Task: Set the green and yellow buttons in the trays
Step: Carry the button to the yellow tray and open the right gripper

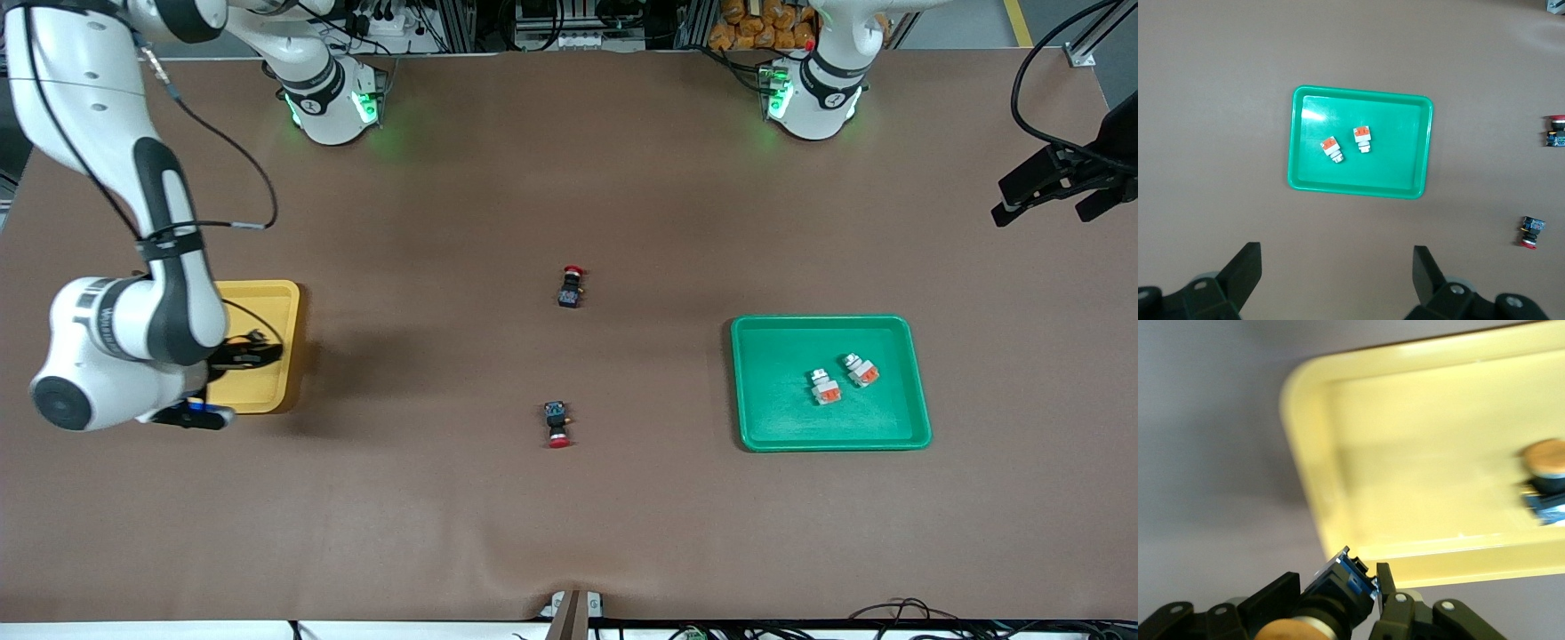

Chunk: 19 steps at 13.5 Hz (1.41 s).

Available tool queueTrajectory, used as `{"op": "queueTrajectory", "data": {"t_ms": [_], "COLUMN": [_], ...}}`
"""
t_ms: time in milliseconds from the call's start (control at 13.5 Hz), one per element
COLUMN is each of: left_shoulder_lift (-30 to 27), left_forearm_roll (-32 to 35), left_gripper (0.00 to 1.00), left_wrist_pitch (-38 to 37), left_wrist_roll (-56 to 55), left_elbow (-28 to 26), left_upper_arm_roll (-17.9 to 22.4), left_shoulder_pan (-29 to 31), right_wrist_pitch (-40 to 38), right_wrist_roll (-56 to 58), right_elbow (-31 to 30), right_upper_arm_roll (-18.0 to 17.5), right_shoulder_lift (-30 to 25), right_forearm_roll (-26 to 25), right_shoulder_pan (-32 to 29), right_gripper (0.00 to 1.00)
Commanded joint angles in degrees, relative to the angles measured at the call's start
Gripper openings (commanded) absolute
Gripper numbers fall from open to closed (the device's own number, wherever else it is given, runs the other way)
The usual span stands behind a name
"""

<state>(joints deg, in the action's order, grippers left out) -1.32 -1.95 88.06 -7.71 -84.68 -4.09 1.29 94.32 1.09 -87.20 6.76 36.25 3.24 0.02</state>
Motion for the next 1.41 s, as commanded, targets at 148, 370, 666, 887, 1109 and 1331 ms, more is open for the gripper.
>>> {"op": "queueTrajectory", "data": {"t_ms": [148, 370, 666, 887, 1109, 1331], "left_shoulder_lift": [-1.1, -1.1, -1.1, -1.1, -1.1, -1.1], "left_forearm_roll": [-0.4, -0.5, -0.5, -0.5, -0.4, -0.5], "left_gripper": [1.00, 1.00, 1.00, 1.00, 1.00, 1.00], "left_wrist_pitch": [-0.3, -0.3, -0.3, -0.3, -0.3, -0.3], "left_wrist_roll": [0.5, 0.5, 0.5, 0.5, 0.5, 0.5], "left_elbow": [-0.3, -0.3, -0.3, -0.3, -0.3, -0.3], "left_upper_arm_roll": [0.2, 0.1, 0.1, 0.1, 0.1, 0.2], "left_shoulder_pan": [0.0, 0.0, 0.0, 0.0, 0.0, 0.0], "right_wrist_pitch": [7.7, 11.9, 11.3, 7.0, 1.2, 0.8], "right_wrist_roll": [6.7, 8.6, 8.1, 8.0, 8.1, 8.3], "right_elbow": [-5.6, -9.4, -8.9, -4.4, 2.5, 9.0], "right_upper_arm_roll": [-1.0, -1.1, -1.2, -1.6, -1.6, -1.7], "right_shoulder_lift": [0.7, 0.8, 0.7, 0.4, 0.4, -0.1], "right_forearm_roll": [-2.7, -2.5, -1.2, -1.0, 1.2, 1.7], "right_shoulder_pan": [-5.7, -6.9, -6.4, -5.6, -4.7, -1.6], "right_gripper": [0.00, 0.07, 1.00, 1.00, 1.00, 1.00]}}
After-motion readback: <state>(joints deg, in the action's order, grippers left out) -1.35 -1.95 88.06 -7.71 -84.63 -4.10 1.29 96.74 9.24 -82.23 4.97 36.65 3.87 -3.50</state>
